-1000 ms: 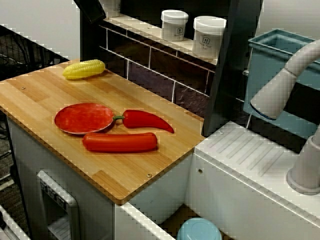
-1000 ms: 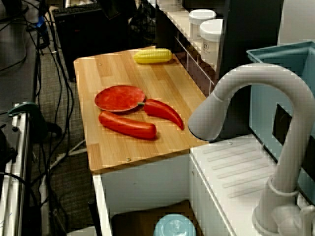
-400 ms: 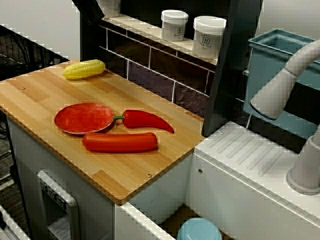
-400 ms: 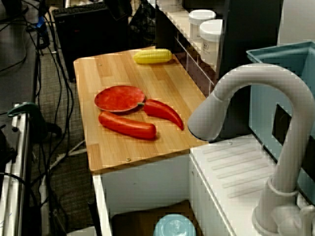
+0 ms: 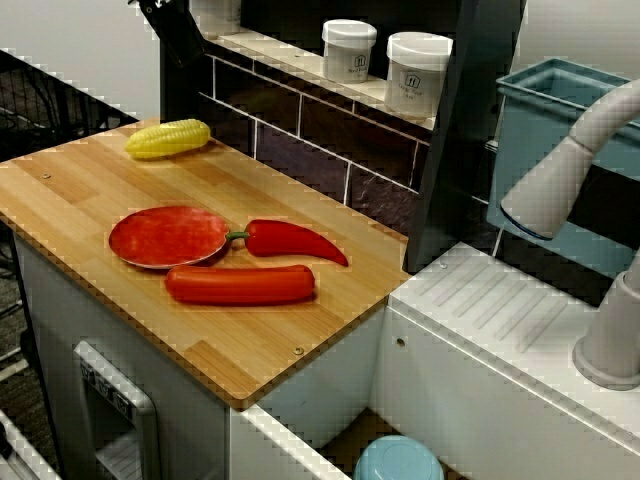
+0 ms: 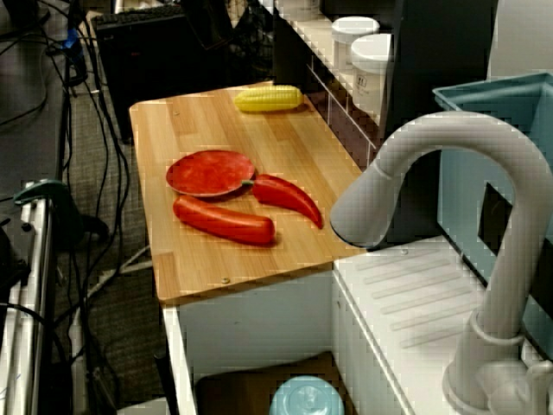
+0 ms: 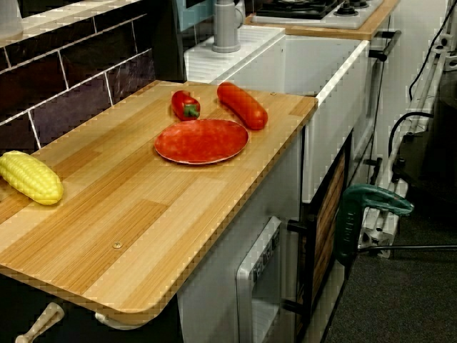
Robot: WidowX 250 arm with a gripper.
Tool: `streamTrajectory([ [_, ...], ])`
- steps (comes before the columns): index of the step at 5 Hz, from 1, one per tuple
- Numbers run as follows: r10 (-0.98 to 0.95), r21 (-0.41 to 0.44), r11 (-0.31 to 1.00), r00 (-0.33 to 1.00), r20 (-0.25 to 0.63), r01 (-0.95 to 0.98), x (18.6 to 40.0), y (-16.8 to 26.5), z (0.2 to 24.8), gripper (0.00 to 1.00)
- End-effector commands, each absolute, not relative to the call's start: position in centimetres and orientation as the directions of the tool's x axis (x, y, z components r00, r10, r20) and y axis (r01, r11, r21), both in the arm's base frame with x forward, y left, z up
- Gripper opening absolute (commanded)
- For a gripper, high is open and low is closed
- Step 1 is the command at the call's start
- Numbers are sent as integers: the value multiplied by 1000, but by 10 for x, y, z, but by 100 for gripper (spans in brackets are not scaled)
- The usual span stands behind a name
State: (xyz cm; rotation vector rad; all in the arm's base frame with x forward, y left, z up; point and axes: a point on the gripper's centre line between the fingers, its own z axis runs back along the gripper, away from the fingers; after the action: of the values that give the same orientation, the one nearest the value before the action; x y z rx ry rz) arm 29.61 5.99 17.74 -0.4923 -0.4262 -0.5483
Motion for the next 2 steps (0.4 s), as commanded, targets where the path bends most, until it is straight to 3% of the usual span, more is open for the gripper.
streamTrajectory([
  [1, -469, -231, 746, 739, 483, 624, 290, 56, 175, 100],
  [2, -499, -184, 757, 736, 458, 628, 288, 49, 163, 100],
])
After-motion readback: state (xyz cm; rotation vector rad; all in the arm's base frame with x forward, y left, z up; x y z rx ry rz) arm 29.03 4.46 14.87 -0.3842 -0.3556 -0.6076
